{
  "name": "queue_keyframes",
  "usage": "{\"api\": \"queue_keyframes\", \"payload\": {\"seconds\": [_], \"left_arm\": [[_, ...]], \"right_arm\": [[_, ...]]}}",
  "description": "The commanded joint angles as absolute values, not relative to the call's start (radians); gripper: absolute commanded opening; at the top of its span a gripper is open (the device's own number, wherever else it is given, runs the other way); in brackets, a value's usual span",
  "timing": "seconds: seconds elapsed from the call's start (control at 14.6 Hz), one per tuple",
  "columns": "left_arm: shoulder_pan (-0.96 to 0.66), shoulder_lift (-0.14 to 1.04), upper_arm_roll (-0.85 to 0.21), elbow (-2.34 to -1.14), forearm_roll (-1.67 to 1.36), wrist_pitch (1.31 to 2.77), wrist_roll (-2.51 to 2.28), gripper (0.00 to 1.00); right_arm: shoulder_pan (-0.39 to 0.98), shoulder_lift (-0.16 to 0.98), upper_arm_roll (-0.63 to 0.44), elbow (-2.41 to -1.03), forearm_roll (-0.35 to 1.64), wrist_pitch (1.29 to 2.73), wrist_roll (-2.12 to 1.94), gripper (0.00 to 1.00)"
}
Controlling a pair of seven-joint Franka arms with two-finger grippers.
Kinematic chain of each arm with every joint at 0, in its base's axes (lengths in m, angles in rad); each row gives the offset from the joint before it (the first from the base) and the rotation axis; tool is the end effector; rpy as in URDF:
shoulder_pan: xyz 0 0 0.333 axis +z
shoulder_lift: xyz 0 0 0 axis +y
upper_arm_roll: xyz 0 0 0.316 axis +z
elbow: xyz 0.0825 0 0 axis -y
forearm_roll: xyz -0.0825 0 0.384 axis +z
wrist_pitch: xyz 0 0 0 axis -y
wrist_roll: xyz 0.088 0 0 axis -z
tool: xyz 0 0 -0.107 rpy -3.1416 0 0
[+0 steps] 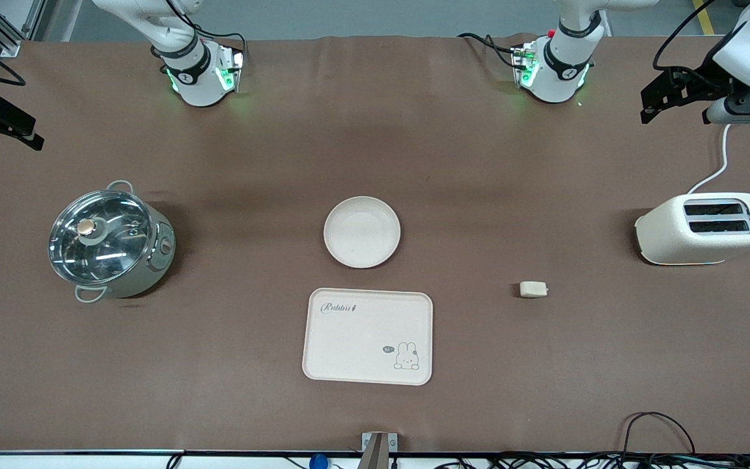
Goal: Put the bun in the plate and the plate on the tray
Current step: 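Grasp the white bun with the left gripper while the right gripper reaches out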
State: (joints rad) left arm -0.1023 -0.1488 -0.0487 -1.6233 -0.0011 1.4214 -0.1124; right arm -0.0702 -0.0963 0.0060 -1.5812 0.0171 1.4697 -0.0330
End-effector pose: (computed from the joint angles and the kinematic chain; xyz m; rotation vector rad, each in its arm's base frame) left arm 0.4854 -0.0761 0.6652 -3.1269 0.0594 0.0814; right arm 0.5127 -0.0308 0.6623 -3.1240 0.0463 0.0225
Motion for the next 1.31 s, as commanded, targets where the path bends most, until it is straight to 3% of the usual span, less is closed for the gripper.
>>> {"api": "queue_keyframes", "payload": {"seconds": [0.0, 0.14, 0.34, 0.89, 1.24], "left_arm": [[-0.095, -0.129, -0.048, -1.579, -0.005, 1.394, -0.094, 1.0], [-0.095, -0.114, -0.049, -1.571, 0.006, 1.394, -0.094, 1.0], [-0.107, 0.006, -0.051, -1.562, 0.009, 1.423, -0.104, 1.0], [-0.212, 0.339, -0.077, -1.607, 0.054, 1.875, -0.445, 1.0], [-0.196, 0.423, -0.077, -1.729, 0.054, 2.133, -0.462, 1.0]], "right_arm": [[-0.071, -0.097, 0.006, -1.575, 0.014, 1.457, -0.023, 1.0], [-0.069, -0.097, 0.006, -1.575, 0.014, 1.457, -0.021, 1.0], [-0.071, -0.095, 0.006, -1.575, 0.014, 1.46, -0.025, 1.0], [-0.051, -0.091, 0.006, -1.592, 0.015, 1.416, -0.02, 1.0], [0.018, -0.066, 0.006, -1.69, 0.171, 1.504, 0.087, 1.0]]}}
